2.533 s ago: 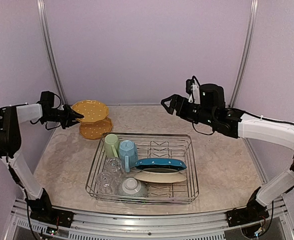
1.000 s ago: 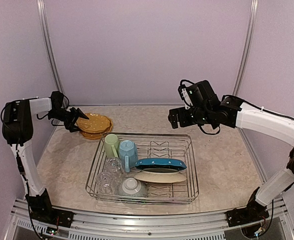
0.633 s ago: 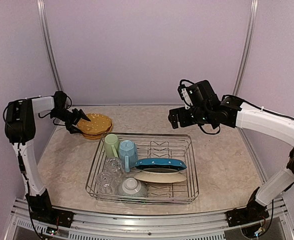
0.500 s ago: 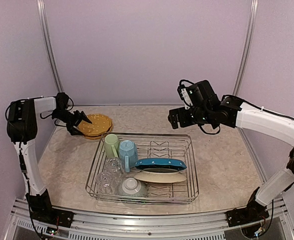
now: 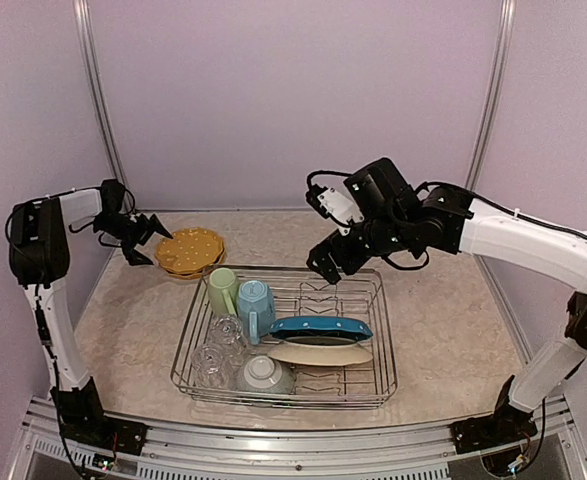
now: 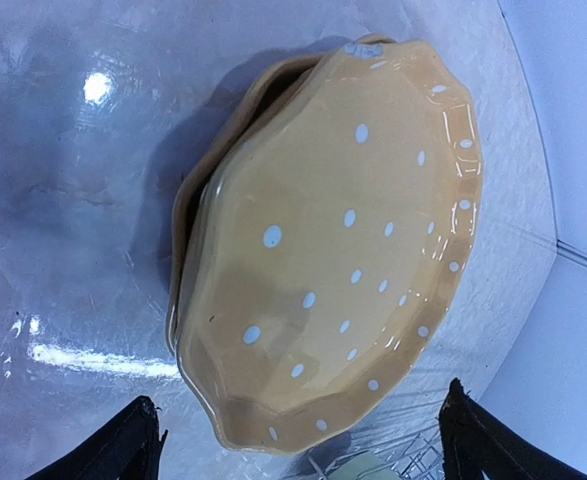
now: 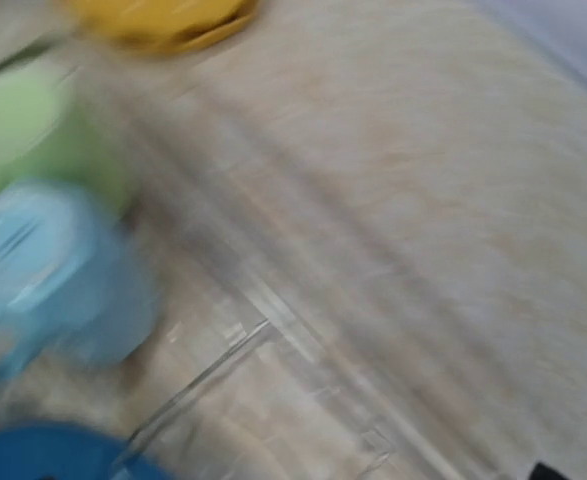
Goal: Unload the mixed dishes from the dish rack
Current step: Place the plate on the plate, then grab the plate from the dish rack.
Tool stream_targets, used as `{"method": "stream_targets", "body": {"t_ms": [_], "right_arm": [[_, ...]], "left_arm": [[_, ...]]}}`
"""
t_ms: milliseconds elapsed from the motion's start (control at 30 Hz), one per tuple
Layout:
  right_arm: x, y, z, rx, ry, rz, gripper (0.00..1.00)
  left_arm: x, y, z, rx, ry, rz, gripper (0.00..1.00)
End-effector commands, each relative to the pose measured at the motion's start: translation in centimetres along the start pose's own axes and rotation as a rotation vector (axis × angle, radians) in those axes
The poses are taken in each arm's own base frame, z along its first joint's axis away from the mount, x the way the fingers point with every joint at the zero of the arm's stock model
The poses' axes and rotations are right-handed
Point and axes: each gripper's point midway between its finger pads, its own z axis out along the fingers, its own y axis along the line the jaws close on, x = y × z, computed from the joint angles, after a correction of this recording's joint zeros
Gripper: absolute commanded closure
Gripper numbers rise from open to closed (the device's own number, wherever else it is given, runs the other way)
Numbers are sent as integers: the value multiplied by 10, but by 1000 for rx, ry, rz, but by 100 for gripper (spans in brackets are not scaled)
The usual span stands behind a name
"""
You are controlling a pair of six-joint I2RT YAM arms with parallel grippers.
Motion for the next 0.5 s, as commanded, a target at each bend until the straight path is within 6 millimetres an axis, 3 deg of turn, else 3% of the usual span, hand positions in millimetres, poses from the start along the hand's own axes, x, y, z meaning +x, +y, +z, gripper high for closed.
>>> {"method": "stream_targets", "body": {"t_ms": [0, 133, 267, 467], "right_arm": [[30, 51, -1, -167, 132, -250, 0], [46, 89, -12, -288, 177, -371, 1], [58, 114, -18, -389, 193, -406, 2], [80, 107, -12, -319, 273, -444, 6]], "left_arm": [[-1, -17, -30, 25, -60, 36, 8], [2, -29, -50, 47, -108, 65, 8], [5, -39, -67, 72, -151, 96, 8], [17, -61, -96, 116, -267, 173, 7]]}}
